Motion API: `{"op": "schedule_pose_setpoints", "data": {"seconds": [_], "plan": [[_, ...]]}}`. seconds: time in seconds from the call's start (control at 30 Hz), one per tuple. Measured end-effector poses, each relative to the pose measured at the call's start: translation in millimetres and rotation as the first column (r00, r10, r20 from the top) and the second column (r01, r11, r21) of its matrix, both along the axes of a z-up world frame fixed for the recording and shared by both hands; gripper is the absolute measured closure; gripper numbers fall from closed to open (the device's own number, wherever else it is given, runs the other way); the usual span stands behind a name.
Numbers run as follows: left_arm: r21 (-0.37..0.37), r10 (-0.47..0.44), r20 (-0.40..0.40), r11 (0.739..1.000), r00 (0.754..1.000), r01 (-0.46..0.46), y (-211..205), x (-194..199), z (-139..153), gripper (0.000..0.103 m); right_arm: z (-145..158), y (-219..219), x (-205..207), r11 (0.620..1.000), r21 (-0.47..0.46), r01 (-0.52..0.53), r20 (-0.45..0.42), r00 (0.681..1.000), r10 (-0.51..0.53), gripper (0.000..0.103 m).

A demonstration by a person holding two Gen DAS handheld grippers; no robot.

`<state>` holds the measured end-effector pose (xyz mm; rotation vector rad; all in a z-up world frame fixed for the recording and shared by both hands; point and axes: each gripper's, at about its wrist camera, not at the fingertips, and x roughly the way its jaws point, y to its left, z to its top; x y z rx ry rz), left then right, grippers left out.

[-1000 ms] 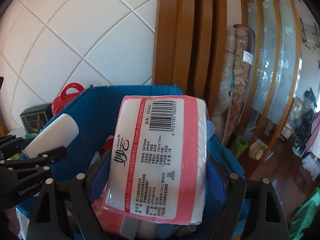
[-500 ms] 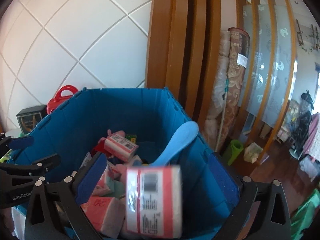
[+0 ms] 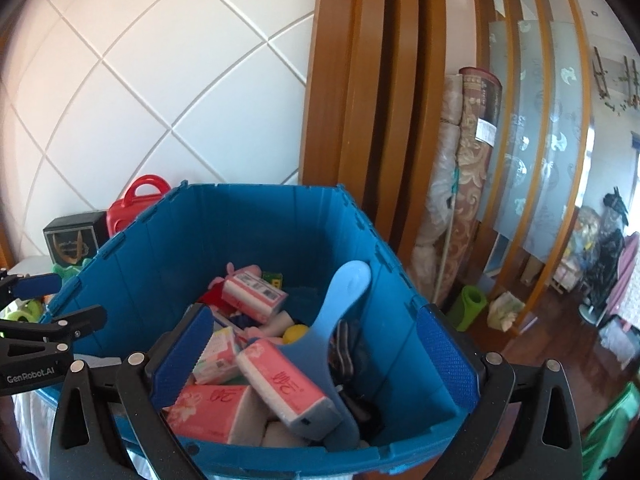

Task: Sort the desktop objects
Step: 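Carry roller and tissue pack over the blue bin and release both, then move both grippers back to the pile toward the large green plush frog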

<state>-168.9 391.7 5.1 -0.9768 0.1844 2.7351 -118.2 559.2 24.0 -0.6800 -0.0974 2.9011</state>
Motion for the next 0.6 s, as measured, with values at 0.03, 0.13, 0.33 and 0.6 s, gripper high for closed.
{"op": "schedule_pose_setpoints", "data": {"seconds": [0.03,0.13,0.33,0.6], "plan": [[-0.004,0.003,-0.002,1.000,1.000,-0.003,-2,2,0,0.030,0,-2,1,1.000,0.000,-0.003,0.000,1.000,0.003,0.000],[0.018,0.016,-0.010,1.000,1.000,-0.016,-10,7,2,0.030,1,-6,3,1.000,-0.002,-0.007,0.005,1.000,0.007,0.000],[0.072,0.058,-0.034,0.996,0.998,-0.055,-38,16,1,0.030,2,-15,8,1.000,-0.011,-0.029,-0.007,1.000,0.029,0.000],[0.084,0.158,-0.001,0.984,0.987,-0.158,-92,22,-6,0.030,0,-49,11,0.993,-0.040,-0.111,-0.019,0.994,0.111,0.000]]}}
